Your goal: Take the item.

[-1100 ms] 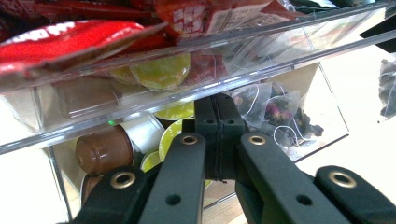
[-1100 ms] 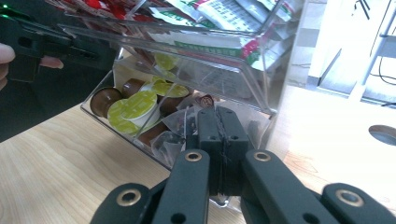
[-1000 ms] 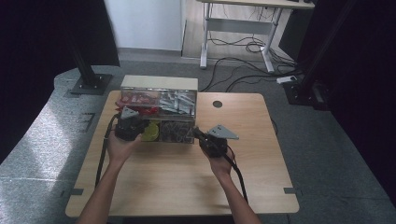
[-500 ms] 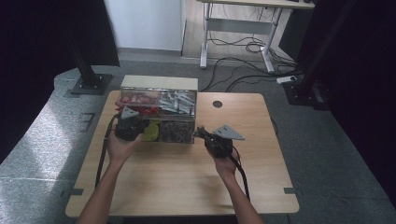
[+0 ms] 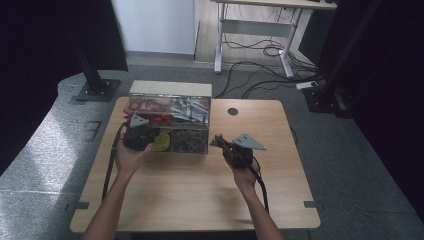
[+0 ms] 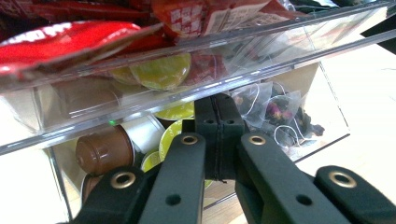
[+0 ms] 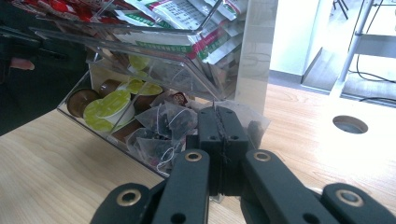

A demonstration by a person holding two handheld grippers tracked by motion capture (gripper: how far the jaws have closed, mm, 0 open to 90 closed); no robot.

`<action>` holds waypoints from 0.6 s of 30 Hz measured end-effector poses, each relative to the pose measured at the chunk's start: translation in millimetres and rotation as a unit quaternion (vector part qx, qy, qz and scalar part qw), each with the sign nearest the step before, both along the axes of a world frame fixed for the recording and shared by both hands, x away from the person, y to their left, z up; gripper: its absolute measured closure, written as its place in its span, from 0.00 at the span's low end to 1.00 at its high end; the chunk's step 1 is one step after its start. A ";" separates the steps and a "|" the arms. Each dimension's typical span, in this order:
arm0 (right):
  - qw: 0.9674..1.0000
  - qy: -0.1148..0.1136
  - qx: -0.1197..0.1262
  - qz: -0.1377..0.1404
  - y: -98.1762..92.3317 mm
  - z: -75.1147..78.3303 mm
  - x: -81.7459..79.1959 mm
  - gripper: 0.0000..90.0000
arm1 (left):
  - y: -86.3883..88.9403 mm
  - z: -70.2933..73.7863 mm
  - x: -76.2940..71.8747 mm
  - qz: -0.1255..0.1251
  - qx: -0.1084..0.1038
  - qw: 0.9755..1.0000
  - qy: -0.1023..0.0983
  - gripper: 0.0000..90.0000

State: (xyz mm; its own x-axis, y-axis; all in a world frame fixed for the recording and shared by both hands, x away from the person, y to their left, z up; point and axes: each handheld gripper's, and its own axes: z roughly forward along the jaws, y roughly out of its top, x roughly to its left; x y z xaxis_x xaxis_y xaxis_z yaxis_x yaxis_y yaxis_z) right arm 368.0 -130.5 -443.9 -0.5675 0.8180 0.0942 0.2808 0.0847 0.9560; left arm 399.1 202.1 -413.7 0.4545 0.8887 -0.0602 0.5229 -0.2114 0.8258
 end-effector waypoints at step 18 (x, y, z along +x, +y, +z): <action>1.000 0.000 0.000 -0.015 -11.9 1.1 2.7 0.99 | -0.4 0.0 -0.2 0.000 0.001 1.000 0.000 1.00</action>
